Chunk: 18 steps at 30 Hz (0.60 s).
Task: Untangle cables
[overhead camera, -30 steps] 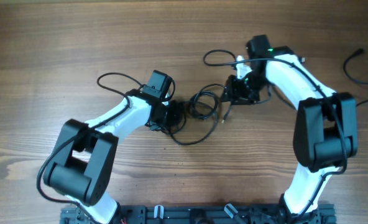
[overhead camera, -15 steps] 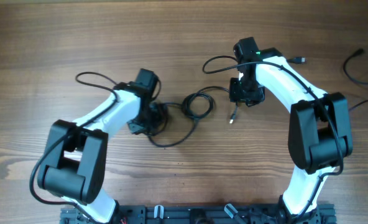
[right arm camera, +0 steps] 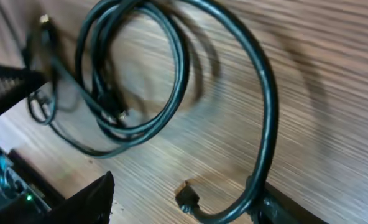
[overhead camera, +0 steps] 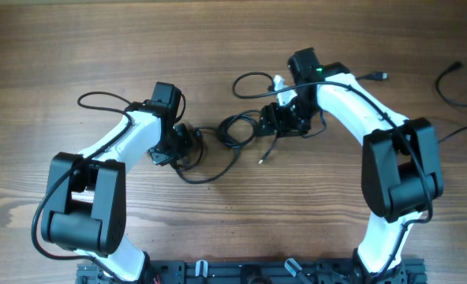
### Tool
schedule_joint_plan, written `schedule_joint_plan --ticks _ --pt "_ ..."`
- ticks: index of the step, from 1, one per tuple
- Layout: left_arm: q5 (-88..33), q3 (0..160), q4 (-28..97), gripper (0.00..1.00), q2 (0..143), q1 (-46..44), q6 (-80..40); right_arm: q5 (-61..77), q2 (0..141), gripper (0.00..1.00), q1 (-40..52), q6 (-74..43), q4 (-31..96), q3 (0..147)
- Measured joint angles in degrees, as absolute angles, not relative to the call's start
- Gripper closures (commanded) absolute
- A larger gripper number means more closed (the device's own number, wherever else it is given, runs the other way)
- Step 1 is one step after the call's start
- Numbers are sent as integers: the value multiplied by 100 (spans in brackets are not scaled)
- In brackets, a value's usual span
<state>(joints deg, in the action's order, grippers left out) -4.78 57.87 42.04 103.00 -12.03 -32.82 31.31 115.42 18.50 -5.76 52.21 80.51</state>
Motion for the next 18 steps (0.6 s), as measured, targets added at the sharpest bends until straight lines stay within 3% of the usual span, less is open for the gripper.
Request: schedule_joint_plan --ticks 8,9,10,15,18 --pt "-475 5782 3940 86 10302 -1203 -3262 3063 11542 29 2383 -792 4445 8051" --pt "-473 5782 3940 85 10302 -1203 -3262 2812 11542 21 2427 -1013 4451 8051" --pt "-443 5782 3938 83 10302 -1205 -3256 2646 11542 0 2432 -1125 4469 8051" --pt "-279 5787 3940 74 10296 -1210 -3221 1503 11542 0 2408 -1653 4624 8051" --pt "-285 5789 3913 70 10291 -1210 -3225 1684 11546 4 2405 -1658 4904 8176"
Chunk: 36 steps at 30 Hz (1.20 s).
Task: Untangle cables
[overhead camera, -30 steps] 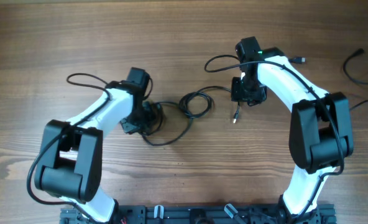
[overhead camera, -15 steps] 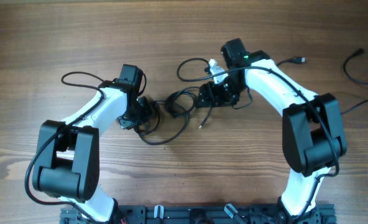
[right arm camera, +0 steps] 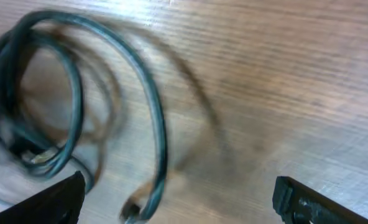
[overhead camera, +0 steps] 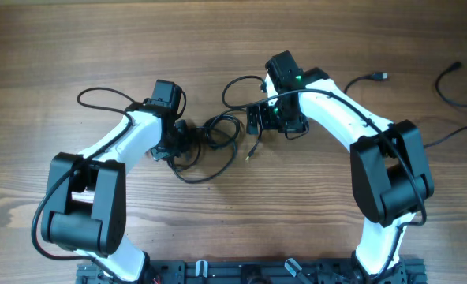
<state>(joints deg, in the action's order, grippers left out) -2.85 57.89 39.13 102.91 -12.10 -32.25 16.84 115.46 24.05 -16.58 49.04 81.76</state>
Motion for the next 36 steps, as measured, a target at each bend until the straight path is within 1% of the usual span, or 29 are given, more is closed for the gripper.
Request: schedule_joint_plan --ticks 2,5,7,9,10,11,14,16,17,18,22,26,28,29,30,31,34,36 --pt "-285 5789 3896 70 10289 -1210 -3221 2053 11552 11 2408 -1629 5111 8475" --pt "-285 5789 3896 71 10289 -1210 -3221 2539 11552 18 2418 -1470 5249 9013" --pt "-283 5789 3898 71 10289 -1210 -3221 2709 11552 24 2453 -1308 5258 9185" --pt "-281 5789 3898 71 10289 -1210 -3221 2803 11552 37 2576 -1059 5315 9203" --pt "-281 5789 3898 71 10289 -1210 -3221 2825 11550 46 2722 -902 5317 9201" --pt "-281 5789 3896 71 10289 -1210 -3221 2810 11552 50 2834 -854 5310 9203" --pt "-285 5789 3900 71 10289 -1201 -3221 2670 11552 52 3175 -762 5168 9201" --pt "-285 5791 3938 71 10289 -1166 -3221 2543 11552 57 3398 -744 4960 9201" --pt "-283 5793 3970 71 10289 -1111 -3221 2497 11552 62 3487 -740 4862 9201" --pt "-283 5793 4025 71 10289 -1007 -3221 2436 11552 64 3581 -722 4753 9201" --pt "-285 5793 4112 69 10289 -687 -3168 2307 11552 65 3811 -720 4530 9201" --pt "-346 5793 4115 69 10285 -628 -2834 1942 11633 66 3966 -762 4410 9201" --pt "-377 5793 4121 69 10285 -628 -2672 1632 11760 70 3999 -899 4294 9201" --pt "-392 5793 4125 69 10285 -628 -2587 1474 11845 74 3994 -1022 4233 9201" --pt "-412 5793 4132 70 10285 -628 -2495 1343 11935 78 3979 -1199 4169 9201" --pt "-443 5793 4136 72 10285 -624 -2379 1295 11979 79 3964 -1332 4141 9201" --pt "-504 5793 4180 82 10285 -596 -2213 1249 12112 81 3920 -1885 3968 9201" --pt "-528 5793 4239 83 10287 -591 -2239 1282 12191 81 3907 -2224 3806 9201"
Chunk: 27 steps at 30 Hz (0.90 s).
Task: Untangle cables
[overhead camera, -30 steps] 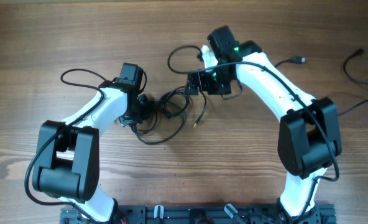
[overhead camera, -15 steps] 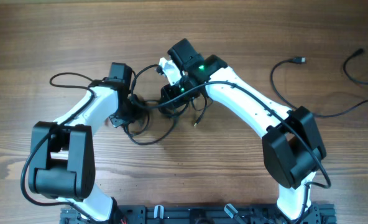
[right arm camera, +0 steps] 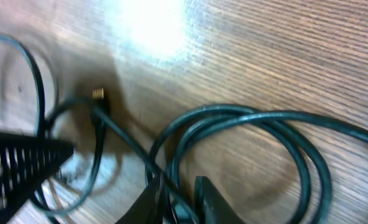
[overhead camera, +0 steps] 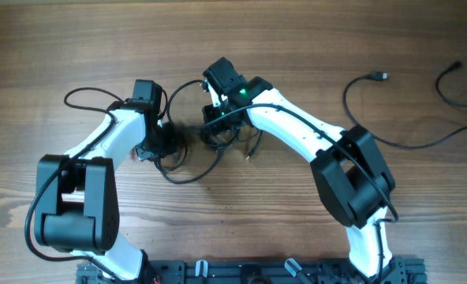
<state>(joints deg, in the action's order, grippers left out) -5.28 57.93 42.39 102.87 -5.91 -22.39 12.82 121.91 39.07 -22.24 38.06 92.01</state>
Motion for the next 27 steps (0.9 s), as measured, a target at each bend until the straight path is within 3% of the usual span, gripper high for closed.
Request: schedule_joint_plan --ticks 9,25,27 --pt "-454 5717 4215 82 10248 -598 -2475 1304 12374 80 3935 -3297 3629 9201" --pt "-458 5704 4171 79 10241 -609 -2497 650 12619 80 4252 -3688 3514 9203" --pt "-460 5695 4160 83 10235 -609 -2497 582 12619 72 4272 -3697 3527 9209"
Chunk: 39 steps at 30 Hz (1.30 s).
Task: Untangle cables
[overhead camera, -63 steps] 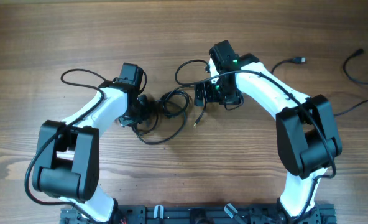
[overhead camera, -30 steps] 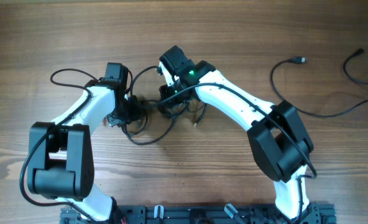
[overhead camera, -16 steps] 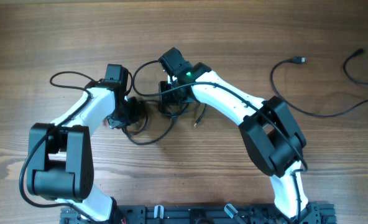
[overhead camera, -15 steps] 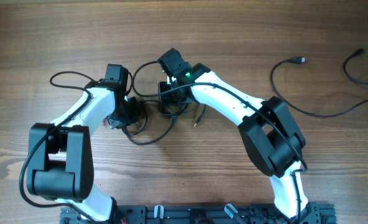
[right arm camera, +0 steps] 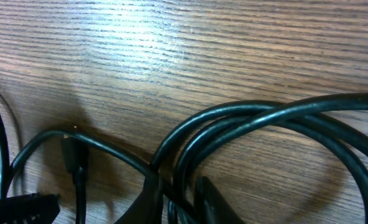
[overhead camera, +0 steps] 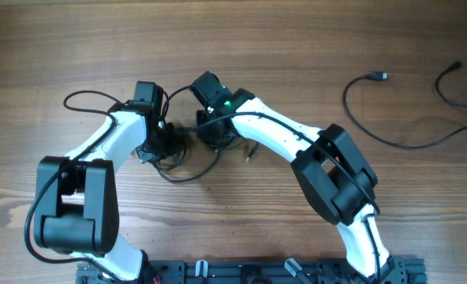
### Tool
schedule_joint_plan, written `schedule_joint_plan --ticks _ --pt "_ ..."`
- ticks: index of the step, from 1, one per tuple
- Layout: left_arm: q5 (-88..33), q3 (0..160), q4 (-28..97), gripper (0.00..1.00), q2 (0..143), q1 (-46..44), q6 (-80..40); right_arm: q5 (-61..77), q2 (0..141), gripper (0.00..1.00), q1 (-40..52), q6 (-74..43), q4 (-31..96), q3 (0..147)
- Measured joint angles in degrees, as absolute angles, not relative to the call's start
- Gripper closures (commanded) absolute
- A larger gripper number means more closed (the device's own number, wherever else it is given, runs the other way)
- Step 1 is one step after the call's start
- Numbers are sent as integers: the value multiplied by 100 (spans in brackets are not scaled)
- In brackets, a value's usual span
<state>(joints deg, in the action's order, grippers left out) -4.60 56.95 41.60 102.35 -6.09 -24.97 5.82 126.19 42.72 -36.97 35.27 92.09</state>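
Observation:
A tangle of black cables (overhead camera: 188, 140) lies on the wooden table (overhead camera: 241, 31) between my two grippers. My right gripper (overhead camera: 215, 132) reaches in from the right. In the right wrist view it (right arm camera: 179, 202) is shut, with strands of the thick coiled cable (right arm camera: 265, 118) pinched between its fingers (right arm camera: 148, 200). A thin cable with a plug (right arm camera: 72, 158) passes just left of them. My left gripper (overhead camera: 164, 146) sits on the tangle's left side, its jaws hidden under the wrist, a thin cable loop (overhead camera: 80, 97) trailing from it.
A separate black cable (overhead camera: 360, 87) with a plug curves across the right side of the table. Another cable end (overhead camera: 453, 71) lies at the far right. A loose connector (overhead camera: 249, 155) points out of the tangle toward the front.
My right gripper stays shut on the coiled cable and has shifted slightly left and toward the front, closer to the left gripper. The left arm has not visibly moved.
My right gripper was open to the right of the coil, with the left gripper at the tangle's left. Then it was still open, farther left. By 0.9 s ago both grippers and the tangle were farther left, the right one shut on coil strands, as now.

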Motion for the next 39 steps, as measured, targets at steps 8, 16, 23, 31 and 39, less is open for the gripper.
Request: schedule_joint_plan --ticks 8,16,23,31,39 --pt "-141 5697 4403 96 10230 -626 -2561 631 12704 67 4200 -4086 3343 9227" --pt "1 5695 4624 96 10230 -626 -2561 790 12746 67 4104 -4416 3227 9227" --pt "43 5583 4646 96 10165 -626 -2578 1100 12772 59 3962 -4552 3162 9227" --pt "172 5240 4668 96 9786 -626 -2578 1968 12801 59 3404 -4560 3293 9227" --pt "215 5094 4740 96 9179 -624 -2670 2158 12803 63 3542 -4318 3562 9227"
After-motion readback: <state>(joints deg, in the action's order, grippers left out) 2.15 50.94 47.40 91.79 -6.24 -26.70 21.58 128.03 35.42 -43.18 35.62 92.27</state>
